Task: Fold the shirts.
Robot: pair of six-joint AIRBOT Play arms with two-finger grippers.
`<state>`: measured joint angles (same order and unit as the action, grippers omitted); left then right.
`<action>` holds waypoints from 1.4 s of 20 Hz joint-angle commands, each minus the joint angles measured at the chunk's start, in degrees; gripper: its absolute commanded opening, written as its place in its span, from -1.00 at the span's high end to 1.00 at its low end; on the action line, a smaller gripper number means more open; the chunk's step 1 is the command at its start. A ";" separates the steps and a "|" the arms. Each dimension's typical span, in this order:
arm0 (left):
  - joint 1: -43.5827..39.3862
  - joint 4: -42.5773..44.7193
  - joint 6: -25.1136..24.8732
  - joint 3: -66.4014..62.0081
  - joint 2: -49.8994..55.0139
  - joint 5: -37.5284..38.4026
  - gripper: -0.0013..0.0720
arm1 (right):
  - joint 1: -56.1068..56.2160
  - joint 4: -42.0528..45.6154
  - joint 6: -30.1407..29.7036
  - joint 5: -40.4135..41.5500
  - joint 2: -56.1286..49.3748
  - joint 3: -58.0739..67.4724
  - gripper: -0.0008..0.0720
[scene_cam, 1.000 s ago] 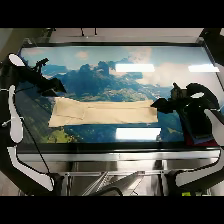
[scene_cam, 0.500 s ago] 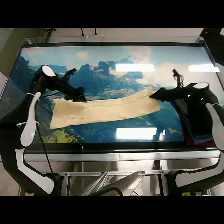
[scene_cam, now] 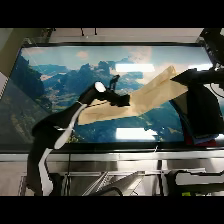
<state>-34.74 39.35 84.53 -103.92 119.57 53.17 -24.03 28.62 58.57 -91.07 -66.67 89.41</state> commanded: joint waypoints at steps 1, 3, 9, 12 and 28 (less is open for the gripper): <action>-7.82 -1.97 6.27 -10.82 8.61 -5.77 0.92 | -2.75 -3.39 1.46 -4.98 1.16 2.43 0.93; -9.77 -2.05 9.31 -15.28 11.76 -6.32 0.92 | -3.02 -5.60 1.44 -5.01 1.16 2.54 0.93; -6.56 -12.57 5.57 -12.48 8.87 -0.92 0.92 | -2.73 -5.88 1.51 -4.90 1.05 2.51 0.93; 1.60 -13.62 -1.77 -12.46 1.22 15.37 0.93 | 1.29 -4.31 2.36 -3.19 0.55 2.43 0.93; 39.30 -13.64 -3.74 -12.41 -28.15 40.96 0.92 | 53.35 -1.68 2.97 40.06 -24.00 0.61 -0.31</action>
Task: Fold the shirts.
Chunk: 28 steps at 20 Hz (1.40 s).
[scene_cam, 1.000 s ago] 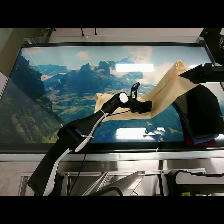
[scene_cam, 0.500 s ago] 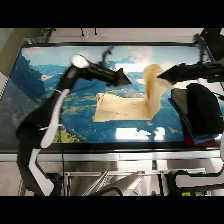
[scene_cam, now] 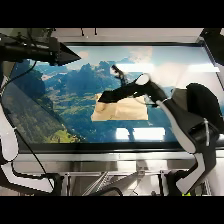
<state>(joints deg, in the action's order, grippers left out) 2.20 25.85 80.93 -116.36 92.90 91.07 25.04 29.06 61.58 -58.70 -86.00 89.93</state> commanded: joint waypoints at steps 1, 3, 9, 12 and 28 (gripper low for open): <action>2.36 -0.02 -0.46 0.02 -1.46 3.02 0.92 | 3.13 -4.15 -0.07 7.23 -4.09 0.20 -0.30; 1.68 -0.11 -0.61 0.02 -1.46 2.91 0.92 | -0.35 -4.85 -0.24 4.15 -0.66 0.22 -0.28; -0.72 -0.04 -1.01 0.02 -1.46 3.02 0.92 | -20.76 15.12 11.15 -12.35 14.01 0.00 -0.44; -2.34 0.00 -1.01 0.02 -1.46 2.97 0.92 | -26.69 25.62 14.51 -16.90 16.44 -4.48 -0.79; -2.75 0.02 -0.98 0.02 -1.44 4.37 0.92 | -27.41 16.24 1.05 -14.64 1.68 -13.90 -0.77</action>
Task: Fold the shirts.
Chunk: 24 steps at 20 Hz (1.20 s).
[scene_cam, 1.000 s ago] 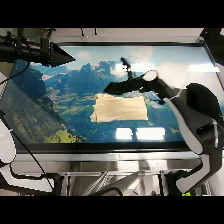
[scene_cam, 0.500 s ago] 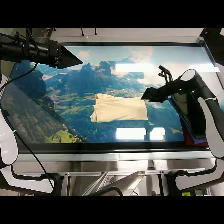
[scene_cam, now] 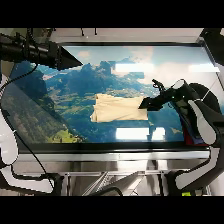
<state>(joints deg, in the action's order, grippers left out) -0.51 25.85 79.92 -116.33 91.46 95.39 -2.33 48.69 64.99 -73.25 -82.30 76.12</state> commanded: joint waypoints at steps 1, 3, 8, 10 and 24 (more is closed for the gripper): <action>-0.04 0.02 0.02 0.00 0.00 0.09 0.92 | -0.04 -4.20 -2.71 -0.13 -3.04 -0.09 -0.76; -0.04 0.02 0.02 0.00 0.00 0.09 0.92 | -0.04 -6.54 -3.61 -0.31 -5.03 -0.09 -0.04; -0.04 0.02 0.02 0.00 0.00 1.05 0.92 | -0.07 -16.90 -6.75 -1.92 -6.54 -0.04 0.93; -0.04 0.02 0.02 0.00 0.00 1.60 0.92 | -0.07 -19.50 -6.78 -2.95 -5.75 0.20 0.93; -0.04 0.02 0.02 0.02 0.00 2.58 0.92 | -11.19 -27.34 -3.21 23.37 16.96 16.59 0.93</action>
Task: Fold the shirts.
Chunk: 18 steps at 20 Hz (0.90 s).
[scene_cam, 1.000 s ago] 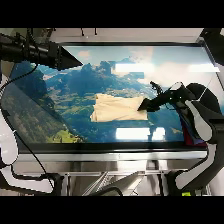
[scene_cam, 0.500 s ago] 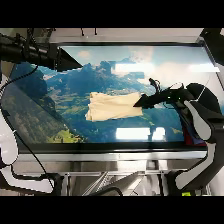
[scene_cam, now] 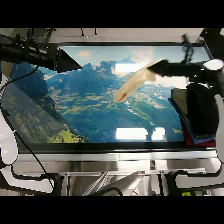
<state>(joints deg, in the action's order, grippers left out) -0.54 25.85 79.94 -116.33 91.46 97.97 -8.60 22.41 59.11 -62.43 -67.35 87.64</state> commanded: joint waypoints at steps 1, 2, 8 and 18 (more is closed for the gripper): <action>-0.02 0.02 0.00 0.02 0.00 0.02 0.92 | -7.63 -1.05 4.11 15.28 1.88 6.60 0.93; -0.02 0.02 0.00 0.02 0.00 0.00 0.92 | -10.95 -1.03 5.90 16.98 1.68 7.85 0.93; -0.04 -0.15 0.02 0.00 0.96 0.00 0.92 | -31.67 0.92 13.55 7.56 1.79 9.03 0.93; -0.02 -0.42 0.02 0.02 2.38 -0.26 0.92 | -41.42 35.39 39.08 -30.71 11.26 8.92 0.93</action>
<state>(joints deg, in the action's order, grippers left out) -0.56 25.45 79.99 -116.33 93.67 97.95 -49.12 42.24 88.49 -83.88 -59.33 96.53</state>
